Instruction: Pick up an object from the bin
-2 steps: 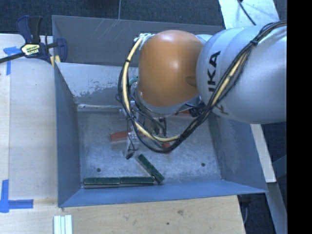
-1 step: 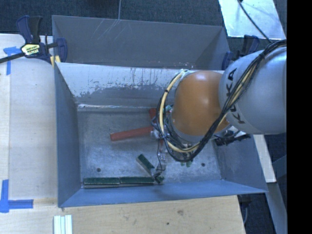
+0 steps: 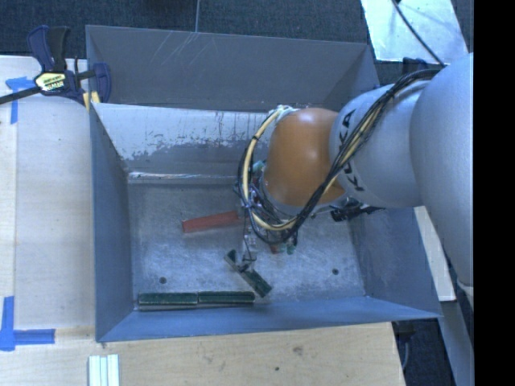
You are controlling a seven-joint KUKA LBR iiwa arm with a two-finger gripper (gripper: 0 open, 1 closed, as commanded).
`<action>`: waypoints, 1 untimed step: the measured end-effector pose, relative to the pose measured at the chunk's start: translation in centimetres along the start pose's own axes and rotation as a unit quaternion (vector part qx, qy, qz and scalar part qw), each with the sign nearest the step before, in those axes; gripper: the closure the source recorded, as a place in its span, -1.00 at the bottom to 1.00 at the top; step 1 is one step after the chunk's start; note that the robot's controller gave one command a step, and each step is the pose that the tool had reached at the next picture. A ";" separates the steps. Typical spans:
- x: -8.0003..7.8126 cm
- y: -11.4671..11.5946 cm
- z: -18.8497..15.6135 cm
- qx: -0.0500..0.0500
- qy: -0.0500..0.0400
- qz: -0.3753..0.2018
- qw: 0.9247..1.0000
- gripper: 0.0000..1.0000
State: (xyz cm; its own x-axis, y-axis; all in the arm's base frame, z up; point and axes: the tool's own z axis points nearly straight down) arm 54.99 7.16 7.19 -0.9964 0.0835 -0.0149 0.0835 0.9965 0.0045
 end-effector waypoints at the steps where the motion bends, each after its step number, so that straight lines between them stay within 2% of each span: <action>1: 0.0 -0.1 -0.4 0.000 -0.001 0.001 1.000 1.00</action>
Offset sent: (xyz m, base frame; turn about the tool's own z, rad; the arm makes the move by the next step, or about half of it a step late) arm 0.0000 0.0000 0.0000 0.0000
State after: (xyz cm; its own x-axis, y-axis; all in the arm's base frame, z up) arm 55.02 7.05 7.58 -0.9961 0.0864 -0.0174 0.0864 0.9963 0.0037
